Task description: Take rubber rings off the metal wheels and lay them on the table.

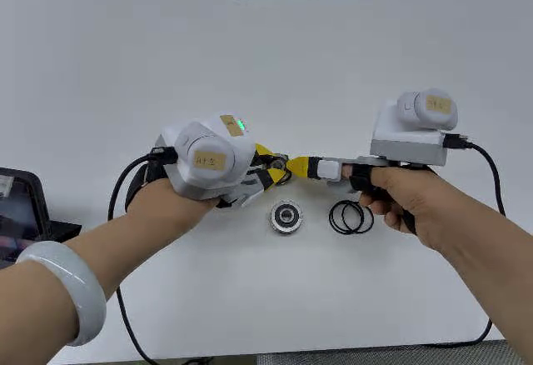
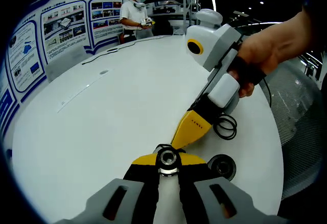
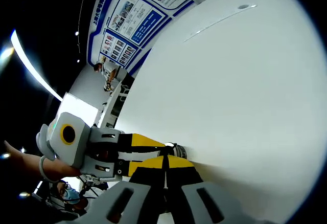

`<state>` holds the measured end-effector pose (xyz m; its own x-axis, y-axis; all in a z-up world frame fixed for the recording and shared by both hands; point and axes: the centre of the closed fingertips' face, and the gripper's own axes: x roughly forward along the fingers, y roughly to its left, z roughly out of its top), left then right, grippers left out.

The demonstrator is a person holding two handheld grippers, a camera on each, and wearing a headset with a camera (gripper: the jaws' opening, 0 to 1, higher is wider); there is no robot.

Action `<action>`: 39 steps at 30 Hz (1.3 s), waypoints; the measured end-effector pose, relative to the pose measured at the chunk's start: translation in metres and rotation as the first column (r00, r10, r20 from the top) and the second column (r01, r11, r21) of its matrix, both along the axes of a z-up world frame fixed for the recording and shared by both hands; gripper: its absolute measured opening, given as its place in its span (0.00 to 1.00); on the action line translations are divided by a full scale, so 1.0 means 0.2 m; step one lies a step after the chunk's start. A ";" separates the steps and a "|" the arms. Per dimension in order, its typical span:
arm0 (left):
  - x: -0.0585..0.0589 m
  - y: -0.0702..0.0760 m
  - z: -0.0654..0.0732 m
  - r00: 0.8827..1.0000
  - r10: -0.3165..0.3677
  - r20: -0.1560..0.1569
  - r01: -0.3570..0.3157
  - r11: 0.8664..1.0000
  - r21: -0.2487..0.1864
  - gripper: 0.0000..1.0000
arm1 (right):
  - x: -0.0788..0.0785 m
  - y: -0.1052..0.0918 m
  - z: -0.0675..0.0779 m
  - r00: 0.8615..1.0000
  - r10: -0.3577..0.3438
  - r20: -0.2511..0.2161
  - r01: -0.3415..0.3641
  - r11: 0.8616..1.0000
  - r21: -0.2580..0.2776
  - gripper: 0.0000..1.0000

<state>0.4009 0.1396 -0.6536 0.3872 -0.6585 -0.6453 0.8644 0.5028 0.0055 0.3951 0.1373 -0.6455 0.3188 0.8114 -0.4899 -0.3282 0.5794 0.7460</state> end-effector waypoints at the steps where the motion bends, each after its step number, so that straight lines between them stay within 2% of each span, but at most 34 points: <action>1: 0.00 0.00 0.00 1.000 0.000 0.000 0.000 1.000 0.000 0.13 | 0.00 0.00 0.00 1.000 0.001 0.000 -0.001 1.000 0.003 0.02; 6: 0.00 0.00 0.00 1.000 -0.002 0.001 0.002 1.000 0.000 0.13 | -0.01 0.00 0.01 1.000 0.000 0.003 0.000 1.000 0.007 0.02; 11: 0.00 0.00 0.00 1.000 -0.001 0.003 0.001 1.000 -0.006 0.13 | -0.03 0.01 0.05 1.000 0.006 -0.006 -0.005 0.999 0.034 0.02; 18: 0.00 0.00 0.00 1.000 -0.005 0.004 0.005 1.000 -0.004 0.13 | -0.01 0.00 0.04 1.000 -0.011 -0.004 0.011 1.000 0.025 0.02; 25: -0.01 -0.01 0.01 0.999 -0.034 0.030 0.034 0.999 -0.002 0.15 | -0.01 -0.01 0.01 1.000 -0.026 -0.009 0.026 1.000 0.005 0.02; 29: -0.01 0.00 0.03 0.998 -0.030 0.051 0.031 0.999 -0.017 0.19 | 0.00 -0.01 0.00 1.000 -0.028 -0.008 0.028 1.000 -0.001 0.02; 32: 0.00 0.02 0.04 0.998 -0.025 0.061 0.025 1.000 -0.012 0.23 | 0.00 -0.02 0.00 1.000 -0.028 -0.009 0.028 1.000 -0.002 0.02; 39: 0.00 0.07 0.02 0.999 -0.005 0.054 0.005 1.000 0.002 0.32 | -0.01 0.01 0.03 1.000 -0.020 -0.001 0.020 1.000 0.012 0.02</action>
<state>0.4006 0.1543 -0.6497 0.4184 -0.6596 -0.6244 0.8652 0.4987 0.0530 0.3941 0.1386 -0.6399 0.3349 0.8103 -0.4809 -0.3157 0.5773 0.7530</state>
